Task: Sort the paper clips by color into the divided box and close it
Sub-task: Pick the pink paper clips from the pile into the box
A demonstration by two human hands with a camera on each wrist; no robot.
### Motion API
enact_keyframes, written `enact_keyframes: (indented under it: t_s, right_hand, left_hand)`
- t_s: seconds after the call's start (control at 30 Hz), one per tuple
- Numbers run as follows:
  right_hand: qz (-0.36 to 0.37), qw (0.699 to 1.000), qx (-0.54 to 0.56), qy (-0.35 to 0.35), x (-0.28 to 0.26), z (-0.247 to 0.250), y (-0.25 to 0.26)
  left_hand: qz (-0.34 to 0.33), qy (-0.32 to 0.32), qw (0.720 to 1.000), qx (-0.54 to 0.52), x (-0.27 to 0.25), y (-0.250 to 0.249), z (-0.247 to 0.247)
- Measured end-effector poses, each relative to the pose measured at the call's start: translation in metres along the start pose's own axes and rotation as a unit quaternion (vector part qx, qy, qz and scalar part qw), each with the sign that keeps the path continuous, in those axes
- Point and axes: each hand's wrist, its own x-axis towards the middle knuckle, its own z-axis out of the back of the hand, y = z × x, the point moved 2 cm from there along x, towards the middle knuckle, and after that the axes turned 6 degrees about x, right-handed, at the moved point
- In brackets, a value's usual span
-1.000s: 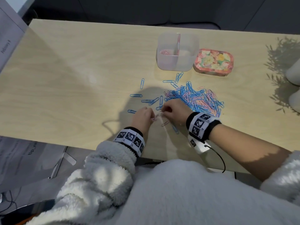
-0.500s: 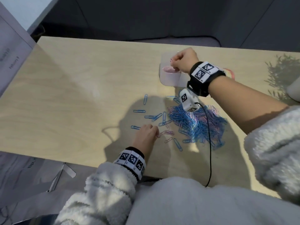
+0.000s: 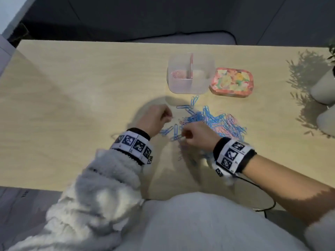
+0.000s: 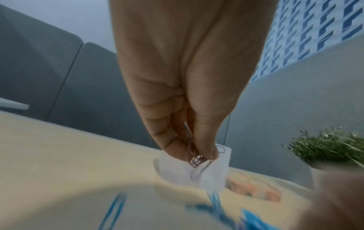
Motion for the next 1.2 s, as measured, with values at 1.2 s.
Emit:
enact_keyframes:
  t_s: [1.2]
  right_hand:
    - [-0.084,0.941,0.302,-0.128,-0.046,0.004,-0.065]
  left_hand:
    - [-0.099,0.095,0.985,0.101,-0.05,0.002,-0.08]
